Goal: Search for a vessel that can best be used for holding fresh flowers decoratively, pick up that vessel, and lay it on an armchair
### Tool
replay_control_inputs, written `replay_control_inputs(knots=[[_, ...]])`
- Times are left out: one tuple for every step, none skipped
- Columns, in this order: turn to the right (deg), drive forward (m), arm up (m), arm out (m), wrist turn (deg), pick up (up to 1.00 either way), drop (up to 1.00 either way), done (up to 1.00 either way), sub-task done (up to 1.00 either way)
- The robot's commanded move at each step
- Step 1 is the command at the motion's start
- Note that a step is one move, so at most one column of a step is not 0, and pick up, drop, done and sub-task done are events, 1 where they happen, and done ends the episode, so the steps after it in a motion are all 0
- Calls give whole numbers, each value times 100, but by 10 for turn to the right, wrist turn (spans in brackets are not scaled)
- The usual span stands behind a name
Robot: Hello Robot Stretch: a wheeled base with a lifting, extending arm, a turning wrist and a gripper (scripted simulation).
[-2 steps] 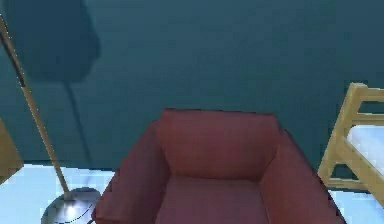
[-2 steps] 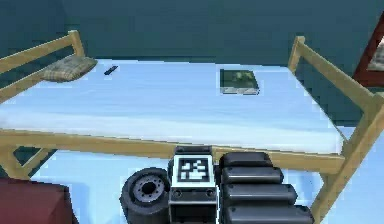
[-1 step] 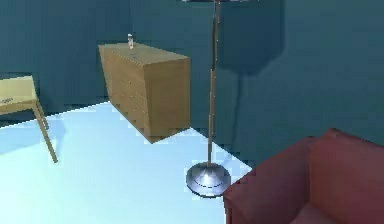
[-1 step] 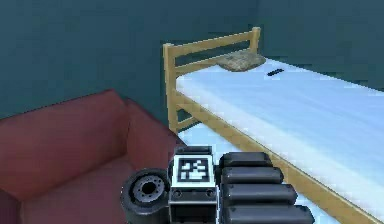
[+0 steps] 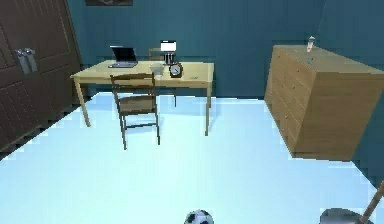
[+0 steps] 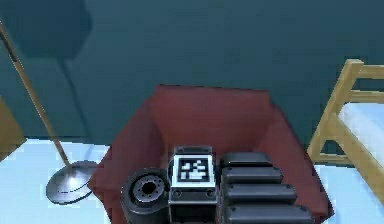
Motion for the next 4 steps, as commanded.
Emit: replay_control_inputs(knots=[[-240, 0, 0, 0, 0, 0, 0, 0, 0], [450, 0, 0, 0, 0, 0, 0, 0, 0], [450, 0, 0, 0, 0, 0, 0, 0, 0], [450, 0, 0, 0, 0, 0, 0, 0, 0]])
